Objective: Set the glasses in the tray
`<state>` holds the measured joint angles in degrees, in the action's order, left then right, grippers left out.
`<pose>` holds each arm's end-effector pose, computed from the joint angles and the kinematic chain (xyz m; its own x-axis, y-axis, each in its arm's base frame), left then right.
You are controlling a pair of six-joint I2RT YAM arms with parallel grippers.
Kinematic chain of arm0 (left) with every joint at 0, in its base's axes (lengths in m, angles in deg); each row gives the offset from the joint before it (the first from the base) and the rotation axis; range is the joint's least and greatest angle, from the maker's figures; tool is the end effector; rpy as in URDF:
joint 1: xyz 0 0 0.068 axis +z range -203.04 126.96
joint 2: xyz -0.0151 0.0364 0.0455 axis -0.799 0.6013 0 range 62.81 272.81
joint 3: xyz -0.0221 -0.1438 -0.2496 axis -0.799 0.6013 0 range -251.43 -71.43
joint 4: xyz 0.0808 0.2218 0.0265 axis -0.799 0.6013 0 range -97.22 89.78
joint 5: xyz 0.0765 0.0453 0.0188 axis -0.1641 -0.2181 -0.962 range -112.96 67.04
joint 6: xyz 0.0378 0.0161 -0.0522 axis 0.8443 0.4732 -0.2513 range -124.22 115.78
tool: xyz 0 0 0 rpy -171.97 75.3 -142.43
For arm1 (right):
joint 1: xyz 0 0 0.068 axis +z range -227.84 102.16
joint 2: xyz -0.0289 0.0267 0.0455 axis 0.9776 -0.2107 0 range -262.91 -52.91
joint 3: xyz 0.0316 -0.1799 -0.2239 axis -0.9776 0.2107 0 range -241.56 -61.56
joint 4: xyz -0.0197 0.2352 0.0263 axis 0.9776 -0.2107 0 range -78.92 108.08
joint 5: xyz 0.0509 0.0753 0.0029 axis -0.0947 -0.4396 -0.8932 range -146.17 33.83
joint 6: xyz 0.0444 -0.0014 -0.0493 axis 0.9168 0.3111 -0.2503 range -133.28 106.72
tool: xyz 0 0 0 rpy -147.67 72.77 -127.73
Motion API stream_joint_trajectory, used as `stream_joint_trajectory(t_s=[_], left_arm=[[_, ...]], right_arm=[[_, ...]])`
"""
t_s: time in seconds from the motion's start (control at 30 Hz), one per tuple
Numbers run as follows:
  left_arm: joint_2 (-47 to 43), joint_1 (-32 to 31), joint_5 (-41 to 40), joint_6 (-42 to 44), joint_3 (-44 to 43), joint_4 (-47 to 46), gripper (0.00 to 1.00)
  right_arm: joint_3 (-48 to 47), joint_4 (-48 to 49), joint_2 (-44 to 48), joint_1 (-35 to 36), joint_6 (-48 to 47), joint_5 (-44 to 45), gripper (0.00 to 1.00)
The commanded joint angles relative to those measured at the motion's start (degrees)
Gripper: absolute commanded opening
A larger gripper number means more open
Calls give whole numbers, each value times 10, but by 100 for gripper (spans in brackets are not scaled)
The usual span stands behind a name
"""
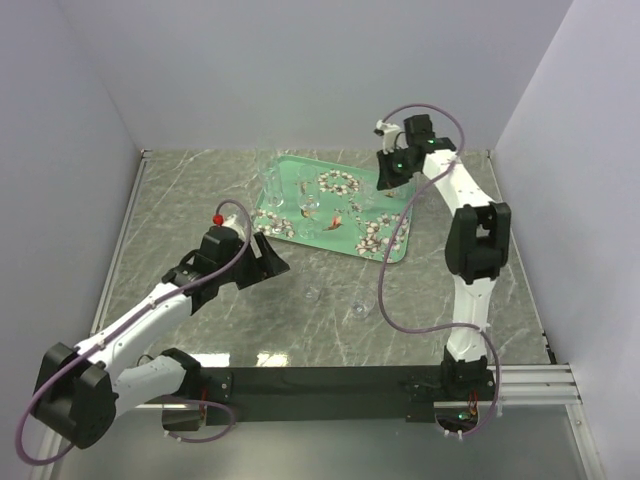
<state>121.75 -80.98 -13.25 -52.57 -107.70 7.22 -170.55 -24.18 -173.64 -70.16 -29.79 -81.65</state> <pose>0.1735 -0.1020 0.2488 -0.7881 -0.4157 -0.4539 -0.0124 0.7480 -0.6635 0.4546 0.0841 0.2706 -0.6631 -0.3483 -0.6625 -0.5837 0.7947 0.1665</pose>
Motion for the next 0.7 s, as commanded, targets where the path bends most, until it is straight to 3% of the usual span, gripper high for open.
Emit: stream_joint_trajectory(t_s=[0.0, 0.23, 0.67], left_arm=[[24, 3, 14, -24, -3, -34, 81], [93, -6, 21, -25, -24, -41, 74], [180, -40, 22, -12, -70, -44, 71]], right_arm=[[-59, 2, -30, 26, 39, 47, 0], [-112, 2, -78, 58, 57, 89, 0], [-131, -5, -104, 80, 70, 101, 11]])
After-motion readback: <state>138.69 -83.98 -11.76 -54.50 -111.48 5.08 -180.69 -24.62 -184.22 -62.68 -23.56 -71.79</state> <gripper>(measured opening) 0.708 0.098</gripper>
